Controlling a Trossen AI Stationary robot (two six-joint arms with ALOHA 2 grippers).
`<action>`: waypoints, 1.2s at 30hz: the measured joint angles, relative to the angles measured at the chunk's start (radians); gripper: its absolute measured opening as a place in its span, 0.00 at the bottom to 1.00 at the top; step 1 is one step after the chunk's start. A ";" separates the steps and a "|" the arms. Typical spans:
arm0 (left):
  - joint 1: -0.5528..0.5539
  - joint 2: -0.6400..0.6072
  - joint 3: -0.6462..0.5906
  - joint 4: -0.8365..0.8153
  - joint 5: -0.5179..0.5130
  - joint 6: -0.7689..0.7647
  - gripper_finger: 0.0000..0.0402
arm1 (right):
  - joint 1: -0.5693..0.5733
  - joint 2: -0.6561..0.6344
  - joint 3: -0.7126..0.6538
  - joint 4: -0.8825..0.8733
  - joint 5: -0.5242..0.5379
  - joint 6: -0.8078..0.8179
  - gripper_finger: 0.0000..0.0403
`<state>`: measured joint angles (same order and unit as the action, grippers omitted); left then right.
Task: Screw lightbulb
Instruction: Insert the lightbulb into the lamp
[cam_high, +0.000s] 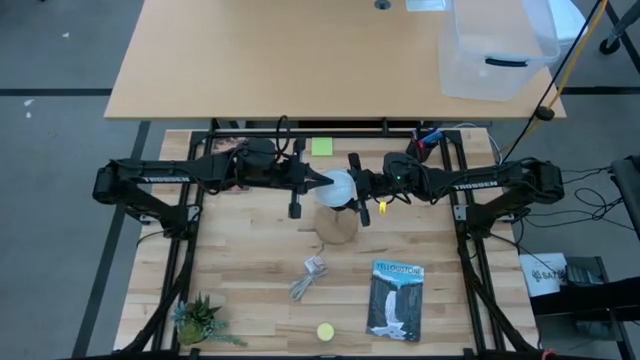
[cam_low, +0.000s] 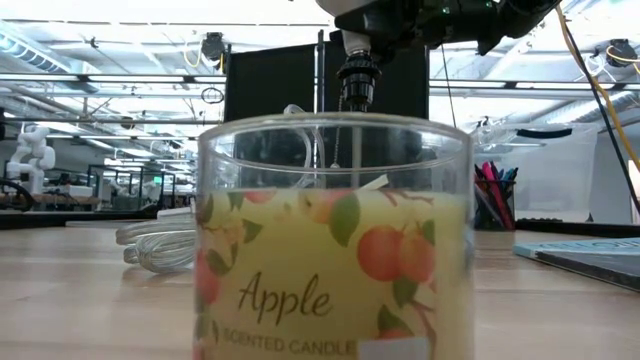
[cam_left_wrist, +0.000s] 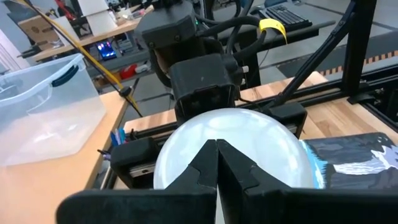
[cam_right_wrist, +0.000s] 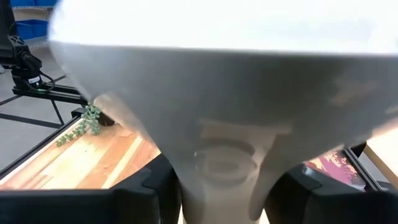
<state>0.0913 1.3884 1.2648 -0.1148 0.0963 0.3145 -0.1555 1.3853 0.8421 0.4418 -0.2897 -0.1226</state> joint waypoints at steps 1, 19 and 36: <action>0.000 0.000 0.000 -0.002 0.000 -0.001 0.00 | 0.000 0.000 0.000 0.002 0.000 0.000 0.46; 0.000 0.030 0.002 0.023 -0.007 -0.019 0.00 | 0.001 -0.005 0.001 -0.007 -0.001 0.030 0.66; 0.003 0.035 0.034 -0.016 -0.030 -0.040 0.00 | 0.101 -0.118 0.002 -0.206 0.268 0.009 0.66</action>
<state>0.0941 1.4236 1.2987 -0.1312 0.0666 0.2746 -0.0548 1.2673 0.8440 0.2358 -0.0215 -0.1138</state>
